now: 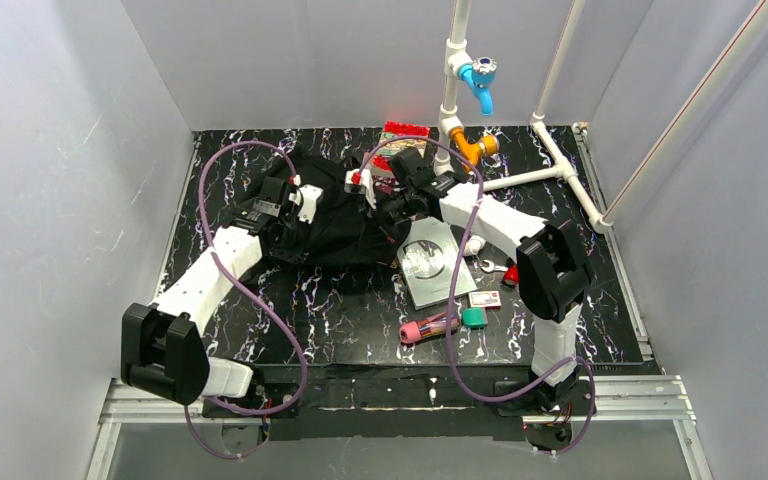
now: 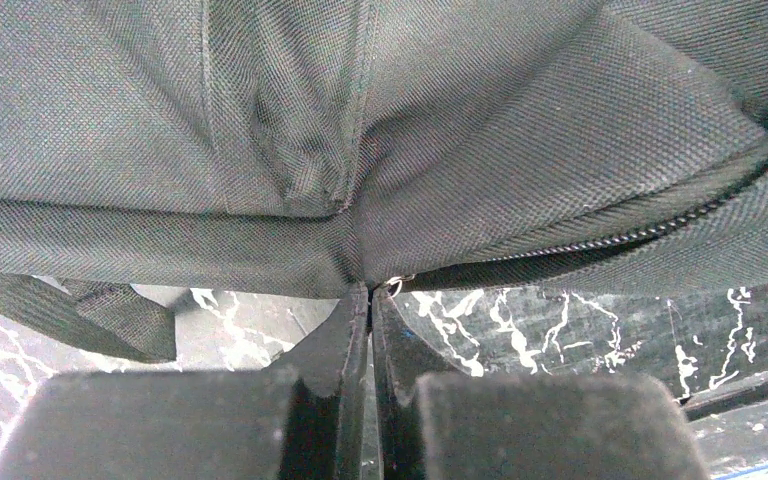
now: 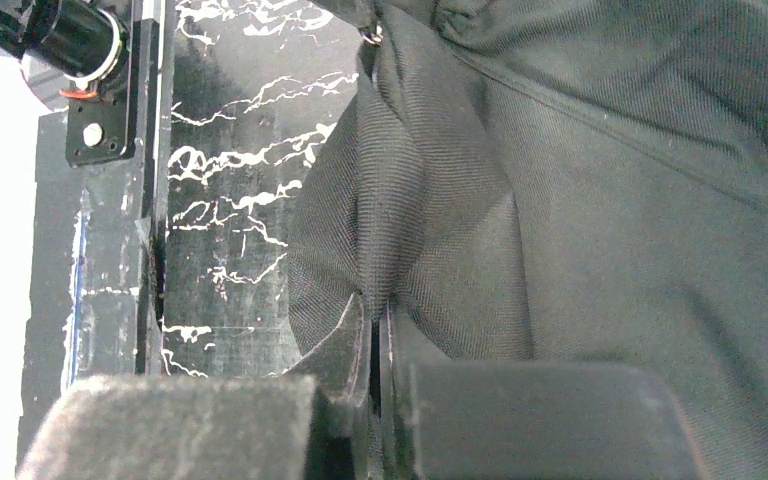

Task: Pack the student bag
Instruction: Adjust the student bag at the center of the board.

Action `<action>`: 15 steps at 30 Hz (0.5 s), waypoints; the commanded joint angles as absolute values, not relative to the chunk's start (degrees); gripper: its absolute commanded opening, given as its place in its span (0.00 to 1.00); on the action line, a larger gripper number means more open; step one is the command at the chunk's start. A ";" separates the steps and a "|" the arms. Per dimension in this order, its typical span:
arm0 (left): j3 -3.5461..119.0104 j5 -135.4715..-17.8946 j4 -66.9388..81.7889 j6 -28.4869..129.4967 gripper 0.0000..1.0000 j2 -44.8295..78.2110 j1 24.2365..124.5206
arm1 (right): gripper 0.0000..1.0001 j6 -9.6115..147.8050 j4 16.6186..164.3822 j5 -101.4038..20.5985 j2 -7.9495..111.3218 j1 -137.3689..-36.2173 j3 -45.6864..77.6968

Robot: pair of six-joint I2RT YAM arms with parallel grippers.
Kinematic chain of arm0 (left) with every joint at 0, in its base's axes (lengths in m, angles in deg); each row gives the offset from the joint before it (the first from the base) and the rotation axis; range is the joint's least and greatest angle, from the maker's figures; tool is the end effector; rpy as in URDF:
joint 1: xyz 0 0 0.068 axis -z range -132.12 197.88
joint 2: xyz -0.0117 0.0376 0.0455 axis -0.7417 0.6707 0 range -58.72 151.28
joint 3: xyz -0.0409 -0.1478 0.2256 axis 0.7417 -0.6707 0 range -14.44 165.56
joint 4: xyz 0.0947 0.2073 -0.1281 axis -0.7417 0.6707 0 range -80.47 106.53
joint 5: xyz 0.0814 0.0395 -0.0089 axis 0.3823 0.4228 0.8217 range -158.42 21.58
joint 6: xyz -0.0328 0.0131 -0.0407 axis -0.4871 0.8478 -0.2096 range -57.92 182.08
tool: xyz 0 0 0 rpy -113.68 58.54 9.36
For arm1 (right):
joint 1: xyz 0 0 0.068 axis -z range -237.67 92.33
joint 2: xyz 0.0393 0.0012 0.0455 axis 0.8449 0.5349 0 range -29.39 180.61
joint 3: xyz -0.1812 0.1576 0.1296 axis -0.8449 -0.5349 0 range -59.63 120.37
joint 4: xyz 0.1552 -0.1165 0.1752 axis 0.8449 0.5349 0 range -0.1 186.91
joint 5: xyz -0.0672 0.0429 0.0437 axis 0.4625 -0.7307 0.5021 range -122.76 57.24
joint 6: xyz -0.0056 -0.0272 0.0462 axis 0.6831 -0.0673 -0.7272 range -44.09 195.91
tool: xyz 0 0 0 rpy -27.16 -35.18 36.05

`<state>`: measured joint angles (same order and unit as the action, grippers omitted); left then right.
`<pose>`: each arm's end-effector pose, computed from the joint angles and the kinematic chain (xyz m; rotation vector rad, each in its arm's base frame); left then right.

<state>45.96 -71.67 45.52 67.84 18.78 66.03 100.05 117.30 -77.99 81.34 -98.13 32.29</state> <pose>0.2660 -0.0893 0.2689 0.5414 2.4433 -0.1608 0.3133 0.3005 0.2667 -1.5446 1.7269 1.0725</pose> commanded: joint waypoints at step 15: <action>38.55 -94.09 35.90 11.19 0.00 1.23 66.55 | 0.01 86.90 79.51 -40.88 66.83 -114.68 5.21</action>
